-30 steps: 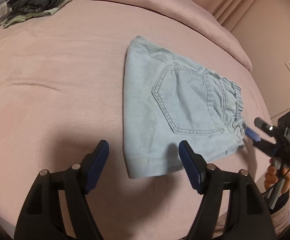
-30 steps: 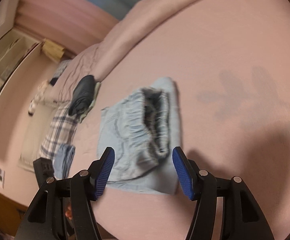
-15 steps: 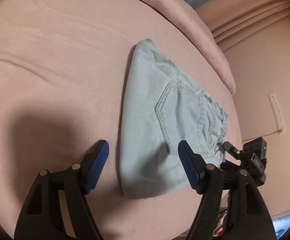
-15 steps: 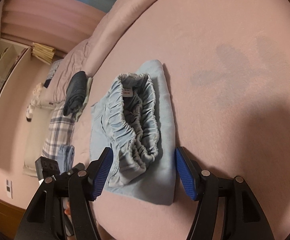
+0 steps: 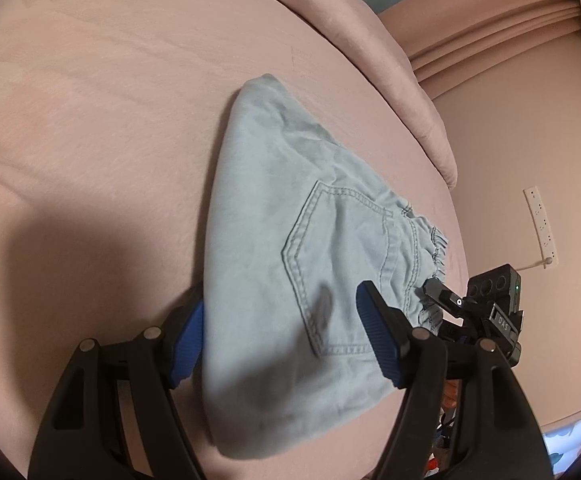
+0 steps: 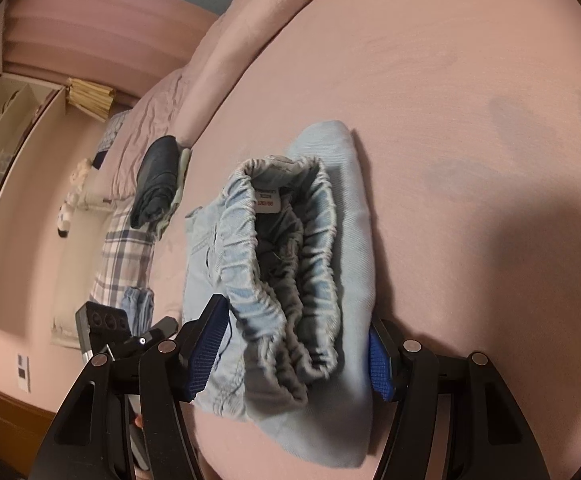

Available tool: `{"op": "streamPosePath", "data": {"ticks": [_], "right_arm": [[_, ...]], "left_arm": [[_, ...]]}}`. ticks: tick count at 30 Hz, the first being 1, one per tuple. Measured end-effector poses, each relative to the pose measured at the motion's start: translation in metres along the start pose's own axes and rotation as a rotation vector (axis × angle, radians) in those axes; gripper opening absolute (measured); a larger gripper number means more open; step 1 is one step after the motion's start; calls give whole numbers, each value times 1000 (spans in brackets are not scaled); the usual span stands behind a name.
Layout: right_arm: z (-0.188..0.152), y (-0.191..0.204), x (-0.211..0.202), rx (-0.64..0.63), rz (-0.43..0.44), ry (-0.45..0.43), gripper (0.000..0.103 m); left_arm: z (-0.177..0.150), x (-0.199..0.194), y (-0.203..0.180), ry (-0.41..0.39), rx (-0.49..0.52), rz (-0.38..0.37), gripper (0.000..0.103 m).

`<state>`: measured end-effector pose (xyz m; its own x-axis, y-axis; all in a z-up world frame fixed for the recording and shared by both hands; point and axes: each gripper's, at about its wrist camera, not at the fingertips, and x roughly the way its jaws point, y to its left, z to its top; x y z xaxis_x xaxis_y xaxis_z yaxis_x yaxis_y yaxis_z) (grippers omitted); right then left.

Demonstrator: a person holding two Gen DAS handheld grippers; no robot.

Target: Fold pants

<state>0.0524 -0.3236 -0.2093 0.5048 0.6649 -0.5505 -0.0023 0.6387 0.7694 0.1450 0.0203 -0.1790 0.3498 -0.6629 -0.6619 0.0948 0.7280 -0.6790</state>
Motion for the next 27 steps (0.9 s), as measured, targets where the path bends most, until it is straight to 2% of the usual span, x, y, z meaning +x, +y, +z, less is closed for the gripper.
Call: {"op": "streamPosePath", "data": {"ticks": [7, 12, 15, 18, 27], "right_arm": [[8, 7, 13, -37, 1, 13, 66], [11, 10, 17, -52, -2, 17, 66], [10, 15, 18, -77, -26, 16, 66], [8, 19, 17, -104, -55, 10, 66], [0, 38, 12, -188, -181, -28, 55]], "left_arm": [[5, 5, -6, 11, 32, 12, 71], [7, 13, -18, 19, 72, 46, 69], [5, 14, -23, 15, 101, 95, 57], [2, 12, -22, 9, 105, 122, 50], [-3, 0, -31, -26, 141, 187, 27]]}}
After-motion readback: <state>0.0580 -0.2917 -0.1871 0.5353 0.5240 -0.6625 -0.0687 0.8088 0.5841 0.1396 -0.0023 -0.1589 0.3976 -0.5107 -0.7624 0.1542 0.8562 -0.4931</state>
